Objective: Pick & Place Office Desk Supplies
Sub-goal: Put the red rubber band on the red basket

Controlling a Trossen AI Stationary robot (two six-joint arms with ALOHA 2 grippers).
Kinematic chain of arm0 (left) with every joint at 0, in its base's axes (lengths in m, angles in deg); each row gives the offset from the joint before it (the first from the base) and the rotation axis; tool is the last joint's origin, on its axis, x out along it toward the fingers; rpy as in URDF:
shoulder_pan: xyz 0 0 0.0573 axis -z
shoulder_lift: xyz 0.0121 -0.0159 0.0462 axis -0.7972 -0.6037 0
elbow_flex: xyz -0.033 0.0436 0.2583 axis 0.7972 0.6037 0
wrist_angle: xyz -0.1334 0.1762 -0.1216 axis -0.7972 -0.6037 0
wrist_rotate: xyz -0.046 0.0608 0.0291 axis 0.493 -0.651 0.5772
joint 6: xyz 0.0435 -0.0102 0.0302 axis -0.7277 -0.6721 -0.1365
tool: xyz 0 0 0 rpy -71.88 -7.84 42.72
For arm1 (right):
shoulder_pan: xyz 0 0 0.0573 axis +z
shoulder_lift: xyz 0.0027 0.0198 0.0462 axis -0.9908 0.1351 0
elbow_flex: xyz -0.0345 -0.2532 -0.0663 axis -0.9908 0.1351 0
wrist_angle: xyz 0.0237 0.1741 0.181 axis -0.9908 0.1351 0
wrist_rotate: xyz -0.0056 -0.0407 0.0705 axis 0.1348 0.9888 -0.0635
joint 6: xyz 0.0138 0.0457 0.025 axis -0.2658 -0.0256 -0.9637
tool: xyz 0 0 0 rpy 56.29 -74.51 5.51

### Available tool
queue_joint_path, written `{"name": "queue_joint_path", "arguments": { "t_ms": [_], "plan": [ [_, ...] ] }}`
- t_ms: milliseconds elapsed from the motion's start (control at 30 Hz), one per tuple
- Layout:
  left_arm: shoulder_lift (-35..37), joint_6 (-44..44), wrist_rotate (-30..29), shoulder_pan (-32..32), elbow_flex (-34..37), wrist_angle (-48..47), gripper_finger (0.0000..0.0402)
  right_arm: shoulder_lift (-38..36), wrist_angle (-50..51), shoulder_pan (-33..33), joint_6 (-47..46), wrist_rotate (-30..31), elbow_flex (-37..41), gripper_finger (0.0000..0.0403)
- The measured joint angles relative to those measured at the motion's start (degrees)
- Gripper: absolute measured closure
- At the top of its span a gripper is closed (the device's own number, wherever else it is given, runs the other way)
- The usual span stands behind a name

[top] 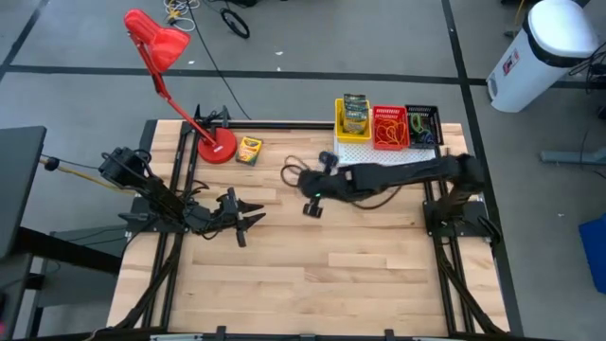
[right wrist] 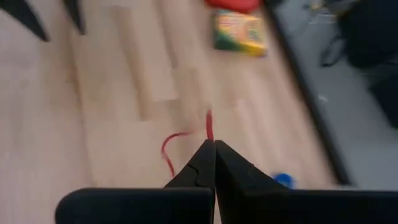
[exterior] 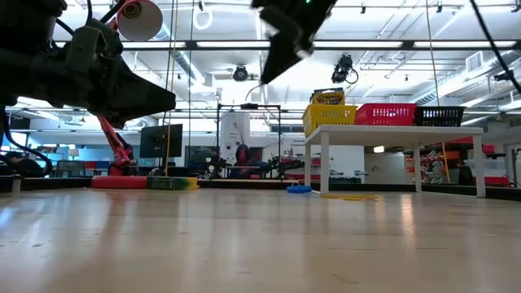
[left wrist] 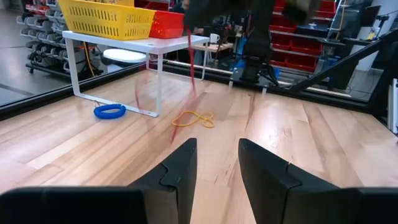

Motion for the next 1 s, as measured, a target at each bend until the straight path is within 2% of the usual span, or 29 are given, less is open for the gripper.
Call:
{"name": "queue_joint_path", "arguments": {
  "t_ms": [167,567,767,1000],
  "plan": [
    [0.0,0.0,0.0,0.0,0.0,0.0,0.0276,-7.1,5.3,-0.4,-0.9,9.8,0.0,0.0402],
    [0.0,0.0,0.0,0.0,0.0,0.0,0.0276,-22.1,12.8,-6.6,-0.5,24.7,0.0,0.0403],
    [0.0,0.0,0.0,0.0,0.0,0.0,0.0276,-26.8,15.1,-11.2,-1.0,27.2,-0.1,0.0403],
    [0.0,0.0,0.0,0.0,0.0,0.0,0.0276,-27.8,21.5,-17.5,-5.4,28.5,1.2,0.0403]
  ]
}}
